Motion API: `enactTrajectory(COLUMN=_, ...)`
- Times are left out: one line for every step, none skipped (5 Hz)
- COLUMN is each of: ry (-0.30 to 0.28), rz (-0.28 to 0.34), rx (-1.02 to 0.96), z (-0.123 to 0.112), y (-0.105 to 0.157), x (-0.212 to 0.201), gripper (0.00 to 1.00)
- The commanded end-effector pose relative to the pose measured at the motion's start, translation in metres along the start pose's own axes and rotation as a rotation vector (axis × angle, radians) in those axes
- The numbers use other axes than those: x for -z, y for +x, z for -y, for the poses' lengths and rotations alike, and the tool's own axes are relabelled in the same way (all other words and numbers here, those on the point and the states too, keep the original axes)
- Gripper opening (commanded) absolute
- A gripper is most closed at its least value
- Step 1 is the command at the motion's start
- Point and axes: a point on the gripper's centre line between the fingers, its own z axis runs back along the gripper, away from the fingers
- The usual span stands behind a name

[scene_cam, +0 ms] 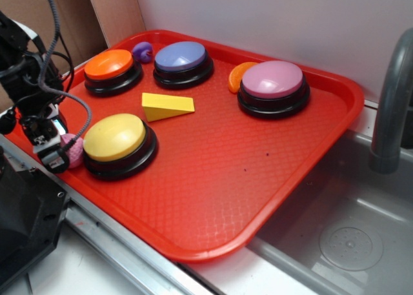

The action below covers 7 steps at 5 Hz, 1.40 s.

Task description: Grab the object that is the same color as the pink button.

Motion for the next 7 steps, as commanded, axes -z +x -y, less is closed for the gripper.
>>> enactTrajectory(ry=0.014, rz=0.019, rx=-0.024, z=-0.008, y=0.002, x=-0.001, gripper=0.0)
enactTrajectory(ry=-0.004, rz=-0.021, rx=-0.099, z=-0.005, y=0.014, x=-0.005, gripper=0.0)
enactTrajectory(ry=0.073, rz=-0.075, rx=-0.206, z=-0.002, y=0.033, x=-0.03, gripper=0.0)
enactTrajectory(ry=0.117, rz=-0.069, rx=-0.247, z=-0.003, y=0.055, x=-0.061, gripper=0.0)
enactTrajectory(ry=0.133, rz=-0.083, rx=-0.313, z=-0.006, y=0.077, x=-0.094, gripper=0.0)
enactTrajectory(ry=0.142, rz=-0.064, rx=-0.404, z=0.001, y=0.113, x=-0.132, gripper=0.0)
enactTrajectory(ry=0.118, rz=-0.037, rx=-0.385, z=0.01, y=0.141, x=-0.151, gripper=0.0)
